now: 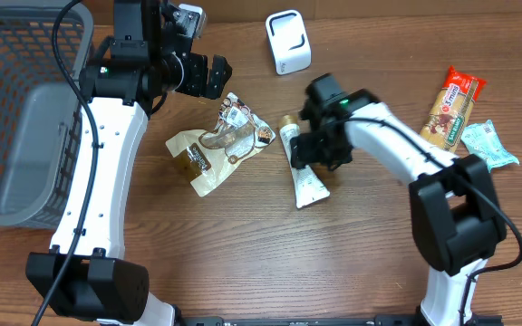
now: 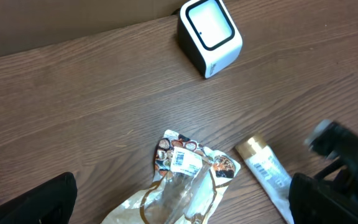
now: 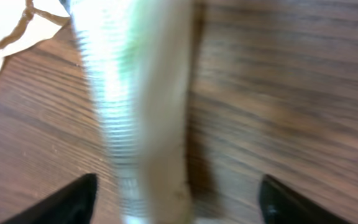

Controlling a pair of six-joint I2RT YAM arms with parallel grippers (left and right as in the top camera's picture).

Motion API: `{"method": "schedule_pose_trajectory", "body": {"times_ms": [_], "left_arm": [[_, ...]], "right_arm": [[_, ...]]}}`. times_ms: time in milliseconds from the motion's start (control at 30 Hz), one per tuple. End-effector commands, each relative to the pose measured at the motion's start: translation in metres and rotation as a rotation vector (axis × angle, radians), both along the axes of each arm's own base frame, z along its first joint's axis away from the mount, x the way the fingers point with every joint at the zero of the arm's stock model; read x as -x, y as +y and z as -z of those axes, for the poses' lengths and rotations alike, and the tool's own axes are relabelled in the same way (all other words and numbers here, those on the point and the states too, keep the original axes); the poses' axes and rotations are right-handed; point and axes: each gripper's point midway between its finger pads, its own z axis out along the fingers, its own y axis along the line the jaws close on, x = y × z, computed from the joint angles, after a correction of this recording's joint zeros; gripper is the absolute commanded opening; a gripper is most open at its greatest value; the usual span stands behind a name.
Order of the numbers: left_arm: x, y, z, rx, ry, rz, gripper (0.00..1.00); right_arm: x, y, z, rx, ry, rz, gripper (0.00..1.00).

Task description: Scan the item barcode

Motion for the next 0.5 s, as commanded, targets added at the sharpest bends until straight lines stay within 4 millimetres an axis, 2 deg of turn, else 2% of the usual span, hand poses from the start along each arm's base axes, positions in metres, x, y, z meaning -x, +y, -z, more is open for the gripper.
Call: {"method": "schedule_pose_trajectory", "body": {"times_ms": [0, 133, 267, 467], "left_arm": [[0.001, -0.004, -0.011, -0.007, -0.035, 0.023, 1.00], [0.001, -0.004, -0.011, -0.007, -0.035, 0.023, 1.00], [0.001, -0.004, -0.011, -0.008, -0.035, 0.023, 1.00], [0.001, -0.004, -0.011, -0.007, -0.035, 0.023, 1.00]], "right_arm": [[-0.004, -0.005, -0.010, -0.138, 0.020, -0.034, 0.90], [-0.010, -0.017, -0.016, -0.210, 0.039, -0.003, 0.93], [-0.005, -0.013, -0.017, -0.250, 0.057, -0.014, 0.93], [0.019, 0.002, 0.005, -0.266, 0.095, -0.053, 0.93]]}}
